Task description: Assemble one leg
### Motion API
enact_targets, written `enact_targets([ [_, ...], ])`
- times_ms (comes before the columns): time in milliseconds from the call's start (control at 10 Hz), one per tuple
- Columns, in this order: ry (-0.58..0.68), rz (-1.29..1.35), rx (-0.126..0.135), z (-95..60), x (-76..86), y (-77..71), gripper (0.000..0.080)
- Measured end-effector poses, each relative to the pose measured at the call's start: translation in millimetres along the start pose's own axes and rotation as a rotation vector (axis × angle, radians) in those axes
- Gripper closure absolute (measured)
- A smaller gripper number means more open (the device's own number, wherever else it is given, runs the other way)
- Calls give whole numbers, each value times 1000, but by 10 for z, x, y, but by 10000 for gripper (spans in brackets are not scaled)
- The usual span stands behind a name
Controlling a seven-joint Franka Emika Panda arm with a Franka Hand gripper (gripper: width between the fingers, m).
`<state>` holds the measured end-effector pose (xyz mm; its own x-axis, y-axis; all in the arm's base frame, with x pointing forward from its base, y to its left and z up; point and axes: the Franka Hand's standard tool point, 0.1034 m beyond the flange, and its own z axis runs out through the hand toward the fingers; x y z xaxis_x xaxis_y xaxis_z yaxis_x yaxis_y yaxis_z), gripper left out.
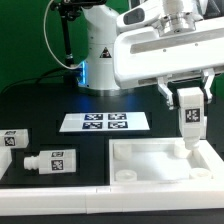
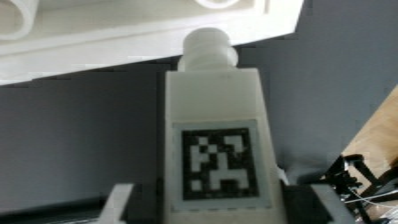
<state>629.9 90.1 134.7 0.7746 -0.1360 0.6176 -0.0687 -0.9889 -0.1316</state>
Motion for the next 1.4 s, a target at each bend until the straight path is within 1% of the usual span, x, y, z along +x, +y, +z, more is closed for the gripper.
enact_targets([
  [100, -10, -48, -9, 81, -128, -60, 514],
  [200, -20, -105, -21, 163, -182, -43, 514],
  [300, -24, -112, -24, 179, -191, -49, 514],
  [400, -29, -112, -20, 184, -230, -116, 514],
  [500, -37, -114, -20, 205, -269, -122, 514],
  [600, -43, -110, -24, 224, -280, -82, 514],
  [800, -44, -108, -24, 275, -274, -82, 514],
  [1000, -36, -102, -28, 331, -230, -42, 514],
  [1400, -25, -106, -16, 399, -170, -147, 514],
])
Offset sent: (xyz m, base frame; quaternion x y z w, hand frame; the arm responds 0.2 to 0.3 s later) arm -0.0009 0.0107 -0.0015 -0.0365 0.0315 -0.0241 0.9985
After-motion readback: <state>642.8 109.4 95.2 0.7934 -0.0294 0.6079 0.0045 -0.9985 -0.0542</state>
